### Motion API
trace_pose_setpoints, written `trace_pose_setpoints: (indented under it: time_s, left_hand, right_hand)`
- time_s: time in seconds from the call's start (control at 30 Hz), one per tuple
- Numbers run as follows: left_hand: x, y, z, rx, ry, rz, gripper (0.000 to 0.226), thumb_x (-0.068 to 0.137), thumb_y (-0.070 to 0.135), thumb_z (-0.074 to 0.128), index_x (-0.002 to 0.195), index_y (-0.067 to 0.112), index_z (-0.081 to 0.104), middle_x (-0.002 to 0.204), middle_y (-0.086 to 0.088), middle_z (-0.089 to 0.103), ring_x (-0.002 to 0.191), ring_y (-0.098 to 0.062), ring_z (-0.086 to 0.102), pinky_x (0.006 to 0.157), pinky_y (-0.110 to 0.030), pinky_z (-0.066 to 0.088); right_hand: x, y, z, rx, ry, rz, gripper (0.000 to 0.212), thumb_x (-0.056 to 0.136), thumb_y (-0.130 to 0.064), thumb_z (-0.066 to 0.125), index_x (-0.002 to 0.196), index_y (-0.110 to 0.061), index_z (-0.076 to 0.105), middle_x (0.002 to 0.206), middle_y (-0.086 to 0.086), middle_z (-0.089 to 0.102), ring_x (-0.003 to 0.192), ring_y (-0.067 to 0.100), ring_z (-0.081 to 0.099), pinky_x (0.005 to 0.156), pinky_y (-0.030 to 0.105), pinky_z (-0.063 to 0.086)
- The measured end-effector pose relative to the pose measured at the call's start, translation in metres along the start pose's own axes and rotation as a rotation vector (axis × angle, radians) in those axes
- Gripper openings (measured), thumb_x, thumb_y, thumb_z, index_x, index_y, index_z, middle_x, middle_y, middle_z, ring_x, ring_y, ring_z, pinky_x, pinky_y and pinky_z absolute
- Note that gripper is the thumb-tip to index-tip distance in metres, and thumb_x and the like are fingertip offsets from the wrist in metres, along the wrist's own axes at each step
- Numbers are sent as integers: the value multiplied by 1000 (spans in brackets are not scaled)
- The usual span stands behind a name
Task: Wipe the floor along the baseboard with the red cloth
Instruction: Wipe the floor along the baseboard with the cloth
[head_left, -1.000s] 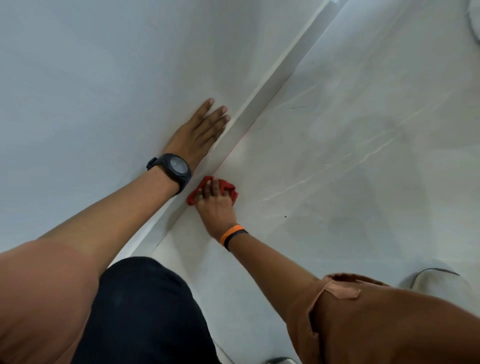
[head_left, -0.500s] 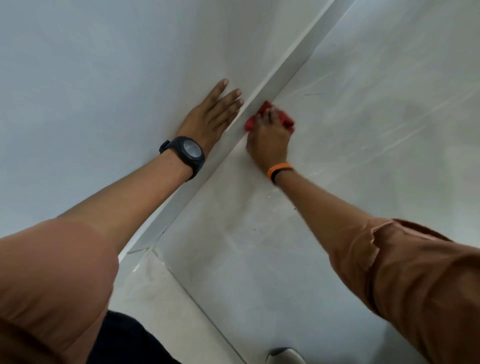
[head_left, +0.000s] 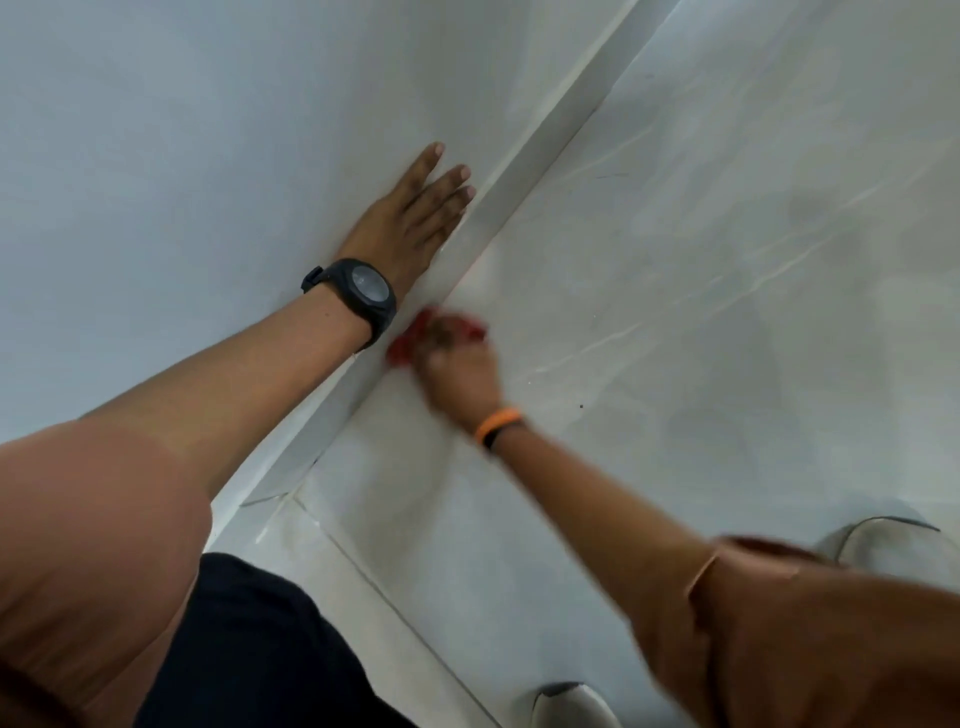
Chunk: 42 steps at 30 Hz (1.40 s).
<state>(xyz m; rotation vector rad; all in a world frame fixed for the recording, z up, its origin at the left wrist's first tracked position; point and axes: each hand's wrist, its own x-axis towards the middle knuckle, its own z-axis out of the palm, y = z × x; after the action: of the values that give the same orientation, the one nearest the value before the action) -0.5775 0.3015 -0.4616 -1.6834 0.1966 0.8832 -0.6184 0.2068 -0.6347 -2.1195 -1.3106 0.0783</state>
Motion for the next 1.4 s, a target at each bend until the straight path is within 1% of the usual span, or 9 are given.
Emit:
trace_pose_setpoints:
  time_s: [0.1,0.23,0.33,0.47,0.6,0.83,1.0,1.23,1.4]
  left_hand:
    - [-1,2,-7,20,1,0,100,97,62,37,160,4,-15,166,-15,-22,153,-39,-19,121,-65,-7]
    - [-3,2,-2,19,-4,-9,104,95,64,42,160,6,-15,166,-14,-23,153,-37,-20,120,-65,-9]
    - [-2,1,-3,23,-5,-5,103,95,64,41,161,7,-15,166,-13,-23,153,-37,-20,121,-64,-9]
    - [-1,-1,-3,26,18,-1,97,99,61,33,160,3,-15,166,-15,-22,153,-38,-19,122,-62,-8]
    - [-2,-1,2,25,50,-41,97,99,62,30,159,1,-16,166,-16,-22,153,-38,-19,123,-59,-9]
    - [6,4,7,77,59,-47,107,93,70,36,160,4,-15,165,-18,-24,153,-39,-20,121,-64,-8]
    - [6,1,6,86,69,-45,108,91,74,36,162,7,-12,166,-16,-21,153,-38,-19,122,-62,-7]
    - [-5,6,12,62,75,-120,111,90,75,37,161,5,-14,166,-16,-20,154,-38,-17,123,-60,-6]
    - [-5,3,7,45,98,-99,96,99,60,34,161,3,-13,166,-16,-20,154,-36,-17,123,-60,-6]
  right_hand:
    - [55,79,-51,-171,211,193,14,79,-25,75,88,-14,76,94,11,75,86,28,70,58,32,56]
    - [78,101,-66,-109,-4,335,34,89,-30,63,121,-21,70,141,9,58,132,23,52,94,39,49]
    - [71,86,-56,-51,50,418,36,85,-23,66,121,-19,69,141,8,58,132,23,53,95,40,50]
    - [30,49,-28,-39,190,206,32,66,-20,86,96,-11,77,110,16,74,97,31,72,64,37,61]
    - [8,19,-20,74,32,131,26,85,-38,72,105,-22,76,118,6,73,108,25,69,72,35,59]
    - [37,16,-57,555,297,905,34,98,-44,55,126,-27,66,113,-2,75,97,17,69,83,26,50]
    - [66,-22,-37,626,244,932,46,102,-41,46,137,-13,56,134,11,64,109,30,66,96,40,53]
    - [90,14,-49,696,382,1026,37,101,-40,52,118,-11,68,108,13,74,97,34,68,88,43,54]
    - [27,-13,-26,385,77,623,43,103,-31,47,138,-7,53,130,18,65,112,34,64,87,35,51]
